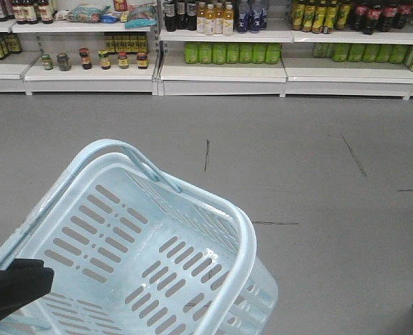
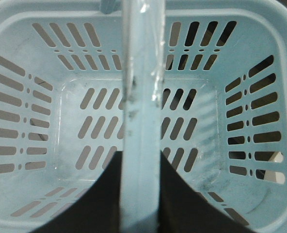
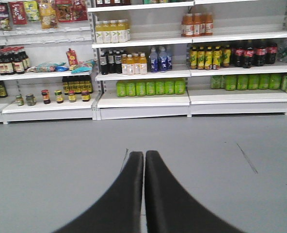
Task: Pick three apples into basket with both arms
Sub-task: 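Drive the base away from the table holding the basket in left gripper, then drive the base up to the table with red apples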
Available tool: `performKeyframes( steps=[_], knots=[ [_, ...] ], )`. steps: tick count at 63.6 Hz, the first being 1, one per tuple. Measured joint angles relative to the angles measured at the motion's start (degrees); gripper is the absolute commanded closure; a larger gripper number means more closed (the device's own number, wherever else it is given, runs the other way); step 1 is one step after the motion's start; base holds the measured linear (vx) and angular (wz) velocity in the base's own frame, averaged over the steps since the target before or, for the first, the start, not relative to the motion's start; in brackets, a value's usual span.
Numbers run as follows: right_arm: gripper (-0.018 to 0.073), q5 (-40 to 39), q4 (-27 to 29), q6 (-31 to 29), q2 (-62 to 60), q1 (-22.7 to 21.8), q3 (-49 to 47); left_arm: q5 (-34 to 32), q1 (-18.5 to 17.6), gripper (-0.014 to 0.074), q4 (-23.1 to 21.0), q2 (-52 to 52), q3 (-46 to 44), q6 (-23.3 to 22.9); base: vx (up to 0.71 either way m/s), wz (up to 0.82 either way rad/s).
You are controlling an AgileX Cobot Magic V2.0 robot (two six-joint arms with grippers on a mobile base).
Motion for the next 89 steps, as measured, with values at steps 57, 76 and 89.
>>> performKeyframes(
  steps=[57, 76, 89],
  knots=[
    [0.0561, 0.0, 0.0, 0.0, 0.0, 0.0, 0.0, 0.0, 0.0, 0.0603, 0.0, 0.0, 0.0, 0.0, 0.21, -0.57],
    [0.0561, 0.0, 0.0, 0.0, 0.0, 0.0, 0.0, 0.0, 0.0, 0.0603, 0.0, 0.0, 0.0, 0.0, 0.15, -0.57],
    [0.0561, 0.0, 0.0, 0.0, 0.0, 0.0, 0.0, 0.0, 0.0, 0.0603, 0.0, 0.0, 0.0, 0.0, 0.13, -0.51]
  ],
)
